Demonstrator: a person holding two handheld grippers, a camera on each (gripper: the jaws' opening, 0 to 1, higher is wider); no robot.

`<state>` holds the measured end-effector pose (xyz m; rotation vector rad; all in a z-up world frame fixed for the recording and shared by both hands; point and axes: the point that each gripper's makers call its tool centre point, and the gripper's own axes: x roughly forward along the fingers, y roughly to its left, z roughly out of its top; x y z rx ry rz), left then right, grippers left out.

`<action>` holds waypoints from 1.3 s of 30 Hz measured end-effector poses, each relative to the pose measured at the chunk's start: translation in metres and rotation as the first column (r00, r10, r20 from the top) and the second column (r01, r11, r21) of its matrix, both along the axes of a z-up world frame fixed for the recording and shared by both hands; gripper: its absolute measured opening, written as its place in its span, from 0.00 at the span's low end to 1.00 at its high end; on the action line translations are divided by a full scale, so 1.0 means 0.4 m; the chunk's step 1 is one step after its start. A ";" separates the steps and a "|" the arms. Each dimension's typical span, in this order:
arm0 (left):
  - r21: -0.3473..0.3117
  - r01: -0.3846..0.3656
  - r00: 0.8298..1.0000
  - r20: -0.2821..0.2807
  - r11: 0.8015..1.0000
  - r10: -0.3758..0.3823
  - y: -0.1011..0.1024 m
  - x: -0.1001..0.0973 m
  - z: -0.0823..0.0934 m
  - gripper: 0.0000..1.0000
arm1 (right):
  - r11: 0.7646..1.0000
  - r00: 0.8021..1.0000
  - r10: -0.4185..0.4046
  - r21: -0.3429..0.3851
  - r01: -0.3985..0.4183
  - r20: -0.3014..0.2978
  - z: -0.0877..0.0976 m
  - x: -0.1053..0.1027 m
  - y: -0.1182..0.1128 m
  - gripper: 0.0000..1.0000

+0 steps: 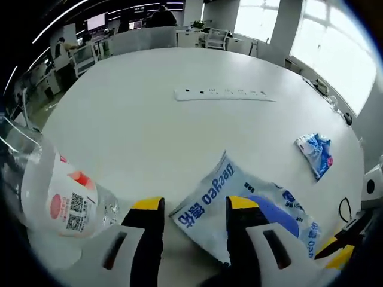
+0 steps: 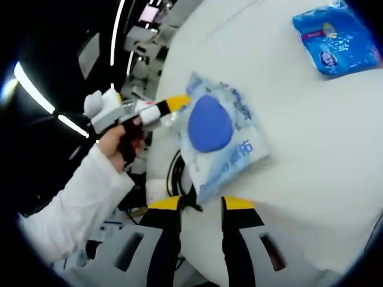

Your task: Arrange the tabletop items into an orderly group along one side of the table until the central work area is clear of visible clutter.

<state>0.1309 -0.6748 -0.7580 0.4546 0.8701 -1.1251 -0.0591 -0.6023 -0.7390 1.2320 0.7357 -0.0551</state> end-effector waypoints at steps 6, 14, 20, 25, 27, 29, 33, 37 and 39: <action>0.003 -0.032 0.999 -0.008 0.999 0.032 0.003 0.001 -0.018 0.33 | 1.000 1.000 0.003 -0.010 -0.003 -0.031 -0.033 0.021 0.009 0.04; -0.027 -0.084 0.996 0.023 0.996 0.085 0.024 0.014 -0.001 0.22 | 0.997 0.997 -0.060 0.037 0.061 -0.040 -0.037 0.021 -0.004 0.00; -0.037 -0.085 0.996 0.028 0.996 0.086 0.045 0.007 0.009 0.08 | 0.992 0.993 -0.105 0.063 0.108 -0.052 -0.024 0.017 -0.025 0.00; -0.082 -0.099 0.994 0.031 0.992 0.102 0.065 -0.007 0.042 0.00 | 0.990 0.990 -0.142 0.004 0.142 -0.009 0.007 0.014 -0.071 0.00; -0.117 -0.141 0.990 -0.008 0.983 0.141 0.073 -0.015 0.059 0.00 | 0.985 0.989 -0.149 -0.081 0.149 0.014 0.017 0.006 -0.106 0.00; -0.151 -0.163 0.987 -0.033 0.975 0.160 0.081 -0.021 0.079 0.00 | 0.978 0.985 -0.168 -0.116 0.171 0.033 0.033 -0.003 -0.131 0.00; -0.196 -0.166 0.986 -0.022 0.966 0.165 0.102 -0.038 0.132 0.00 | 0.959 0.973 -0.218 -0.168 0.229 0.078 0.072 -0.019 -0.186 0.00; -0.247 -0.183 0.983 -0.041 0.951 0.179 0.119 -0.066 0.176 0.00 | 0.930 0.955 -0.270 -0.223 0.292 0.124 0.118 -0.037 -0.247 0.00; -0.271 -0.196 0.981 -0.062 0.943 0.186 0.125 -0.083 0.194 0.00 | 0.913 0.944 -0.294 -0.247 0.324 0.151 0.146 -0.042 -0.275 0.00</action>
